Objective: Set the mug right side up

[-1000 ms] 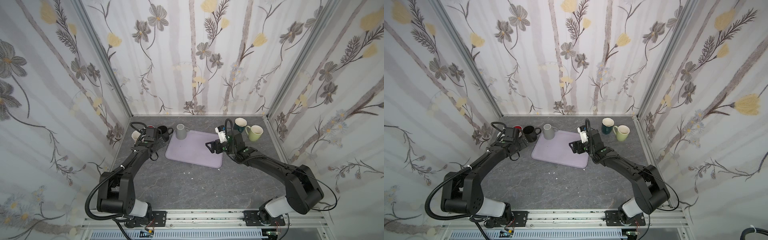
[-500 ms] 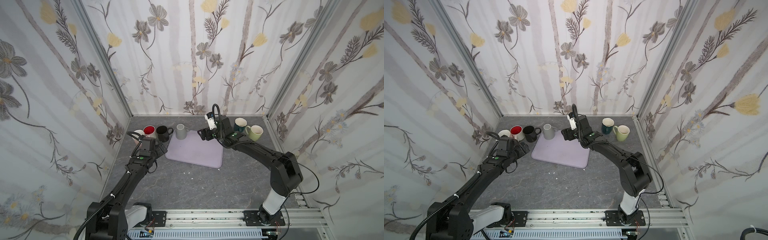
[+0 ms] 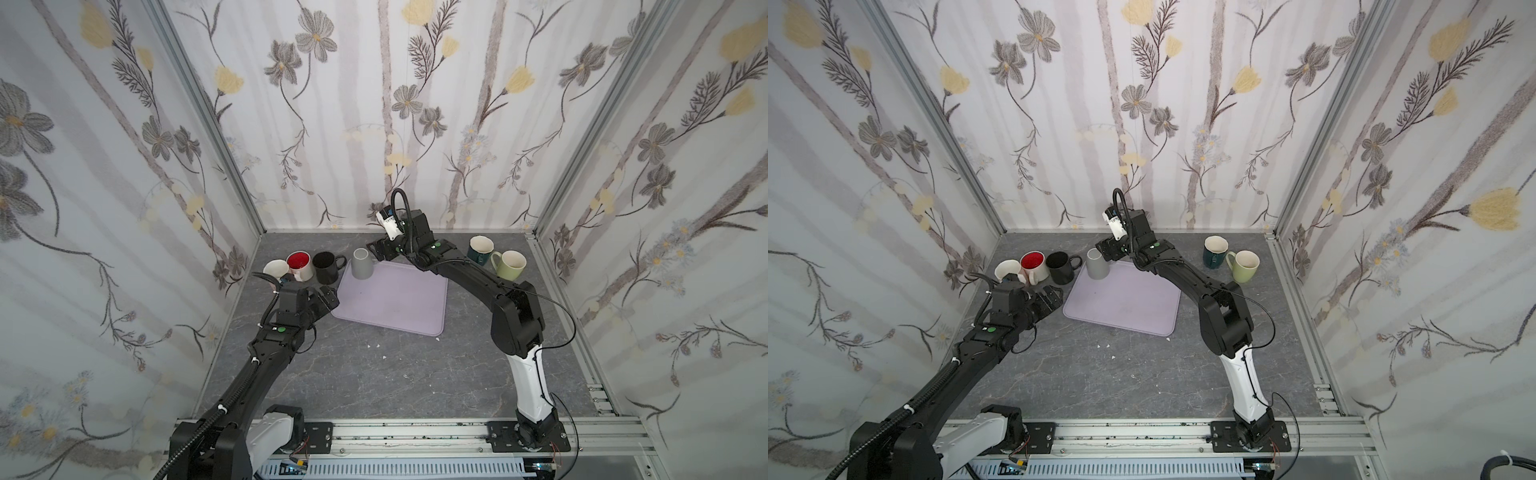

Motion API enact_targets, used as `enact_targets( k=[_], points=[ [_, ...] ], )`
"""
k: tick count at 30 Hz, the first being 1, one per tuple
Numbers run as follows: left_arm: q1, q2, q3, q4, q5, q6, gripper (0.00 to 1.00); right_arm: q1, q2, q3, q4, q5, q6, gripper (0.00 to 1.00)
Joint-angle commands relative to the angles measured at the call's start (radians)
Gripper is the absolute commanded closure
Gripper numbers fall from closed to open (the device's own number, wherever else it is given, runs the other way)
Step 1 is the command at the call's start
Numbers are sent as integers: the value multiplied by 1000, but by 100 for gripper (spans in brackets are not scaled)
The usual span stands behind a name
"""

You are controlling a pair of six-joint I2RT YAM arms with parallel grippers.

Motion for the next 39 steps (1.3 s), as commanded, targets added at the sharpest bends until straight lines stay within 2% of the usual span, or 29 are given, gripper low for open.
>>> enact_targets(
  k=[1, 12, 18, 20, 23, 28, 34, 39],
  points=[
    [1, -7, -1, 58, 24, -23, 0, 1, 33, 18, 0, -30, -63, 17],
    [-10, -30, 34, 51, 16, -75, 0, -12, 137, 29, 137, -199, -35, 17],
    [-19, 27, 99, 27, 23, -74, 0, -32, 180, 72, 177, -277, 98, 17],
    [-24, 55, 113, 47, 32, -85, 0, -44, 190, 72, 231, -361, 193, 18],
    [-37, 122, 155, 65, 29, -92, 0, -55, 176, 43, 283, -390, 289, 20],
    [-73, 298, 313, 36, 52, -64, 0, -76, -5, -219, 445, -360, 338, 19],
    [-124, 521, 580, -39, 23, -1, 0, -112, -277, -600, 595, -252, 377, 19],
    [-137, 750, 864, -205, 37, 66, 0, -144, -488, -862, 603, -133, 394, 18]
  ],
)
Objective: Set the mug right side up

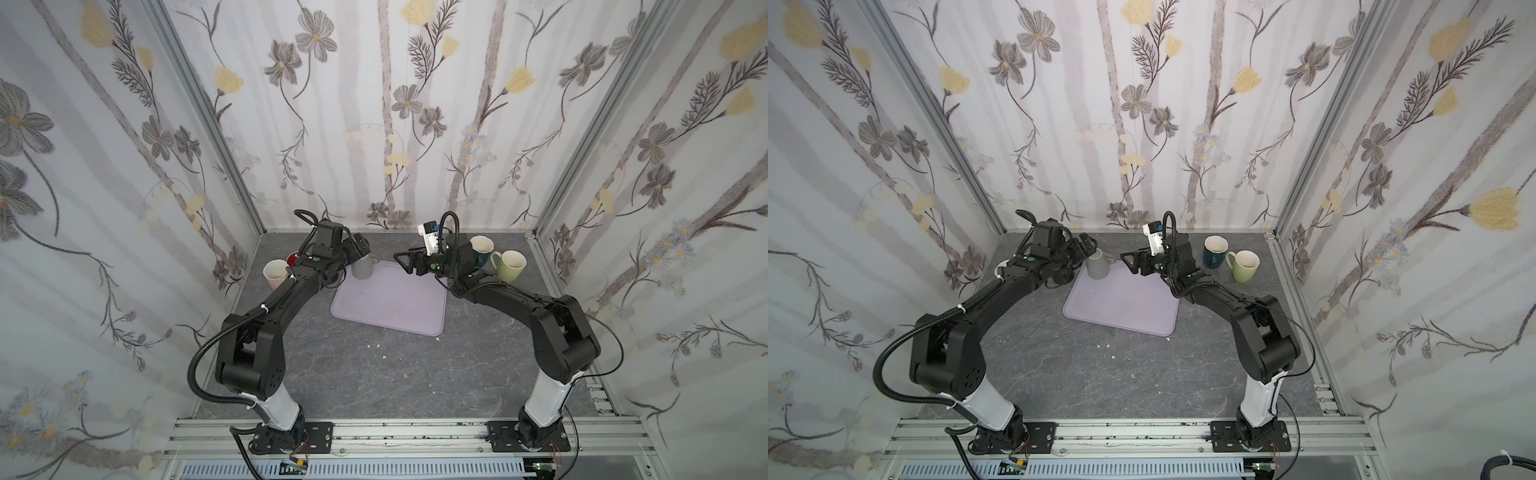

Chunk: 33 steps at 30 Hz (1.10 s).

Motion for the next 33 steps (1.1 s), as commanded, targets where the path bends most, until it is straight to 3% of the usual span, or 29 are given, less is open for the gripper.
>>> enact_targets(
  k=[1, 5, 12, 16, 21, 33],
  points=[
    [-9, 125, 173, -172, -4, 83, 0, -16, -102, -122, 50, 111, 20, 18],
    [-16, 312, 454, -399, -38, 198, 0, -29, -238, -274, 26, 183, 7, 17],
    [-19, 602, 970, -751, 14, 427, 0, -29, -444, -469, -12, 274, -13, 16],
    [-20, 731, 1193, -893, 19, 540, 0, -29, -514, -524, -49, 318, -31, 16],
    [-24, 753, 1184, -909, -8, 620, 0, -29, -559, -543, -103, 363, -60, 16],
    [-65, 719, 1023, -828, -104, 666, 0, -29, -555, -550, -118, 365, -39, 15]
  ],
)
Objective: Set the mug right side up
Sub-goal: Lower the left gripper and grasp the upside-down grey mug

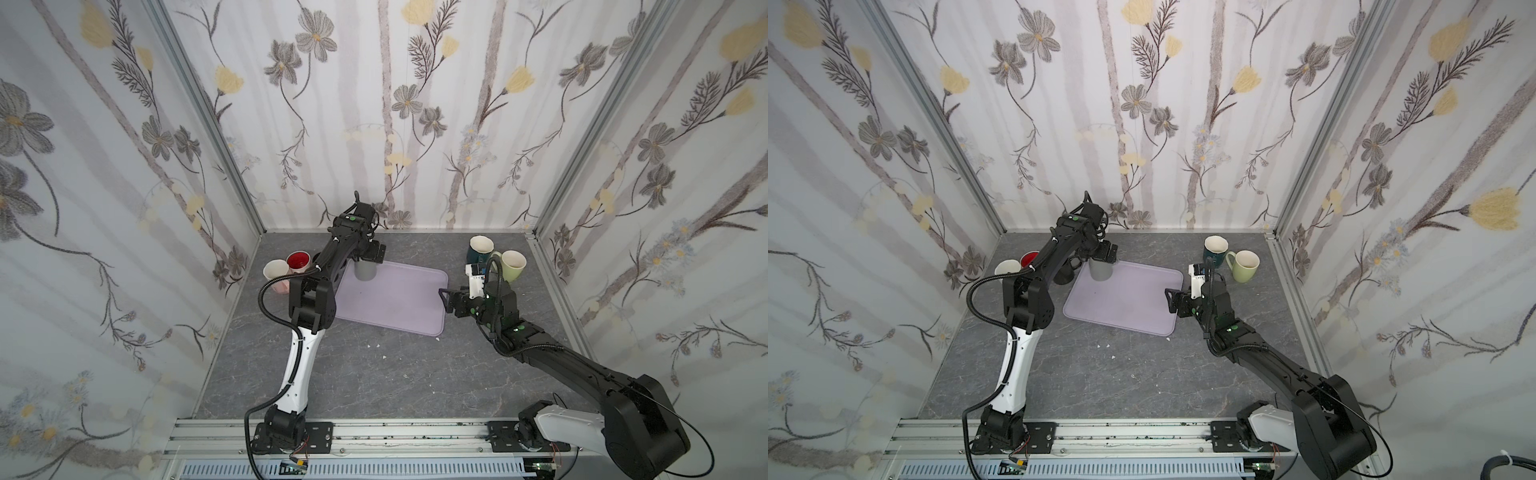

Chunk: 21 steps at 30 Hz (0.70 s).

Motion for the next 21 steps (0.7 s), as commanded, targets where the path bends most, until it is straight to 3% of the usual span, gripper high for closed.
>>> enact_targets(
  k=[1, 9, 14, 21],
  points=[
    [-5, -16, -7, 22, -50, 21, 0, 0, -3, 2, 12, 12, 7, 15],
    [-65, -96, -177, 139, -9, 64, 0, 1, -9, -3, 2, 24, 9, 16],
    [-92, -118, -226, 176, 71, 23, 0, 1, -30, -14, -7, 32, 10, 16],
    [-147, -118, -248, 231, 30, -11, 0, 2, -73, -39, -25, 37, 19, 16]
  ],
)
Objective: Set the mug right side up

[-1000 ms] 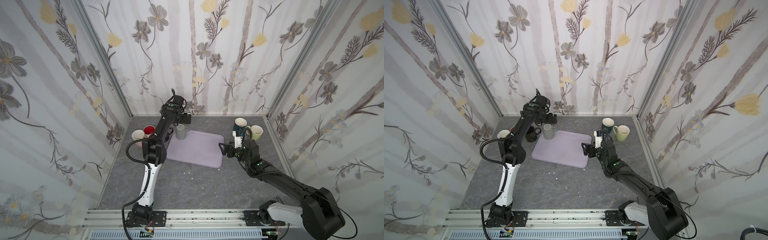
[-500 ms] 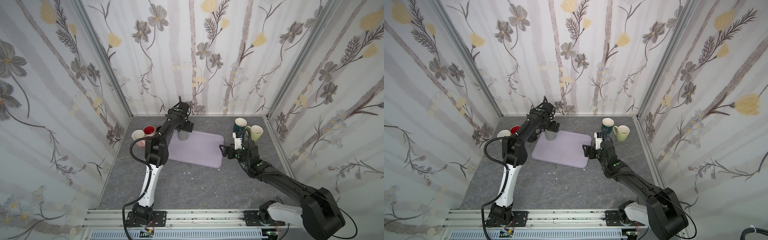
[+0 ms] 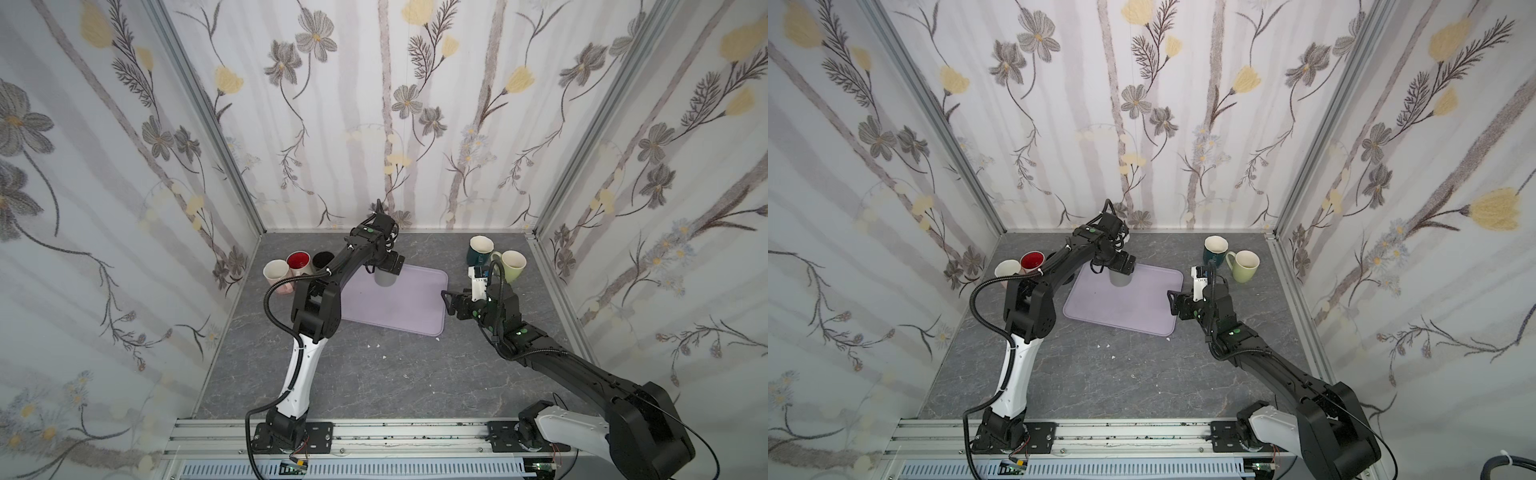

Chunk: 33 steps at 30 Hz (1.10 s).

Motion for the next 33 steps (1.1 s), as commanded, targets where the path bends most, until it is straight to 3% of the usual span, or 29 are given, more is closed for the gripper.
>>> enact_targets(
  k=[1, 8, 18, 33],
  points=[
    [-19, 16, 23, 41, -6, -36, 0, 1, -27, -10, -8, 15, 9, 16],
    [-35, 104, 156, -26, -58, -37, 0, 2, -109, -48, -43, 47, 15, 16],
    [-73, 113, 162, 19, -62, 2, 7, 5, -171, -87, -67, 67, 37, 16],
    [-161, 41, 9, 105, 68, 115, 18, 8, -195, -103, -93, 92, 40, 16]
  ],
)
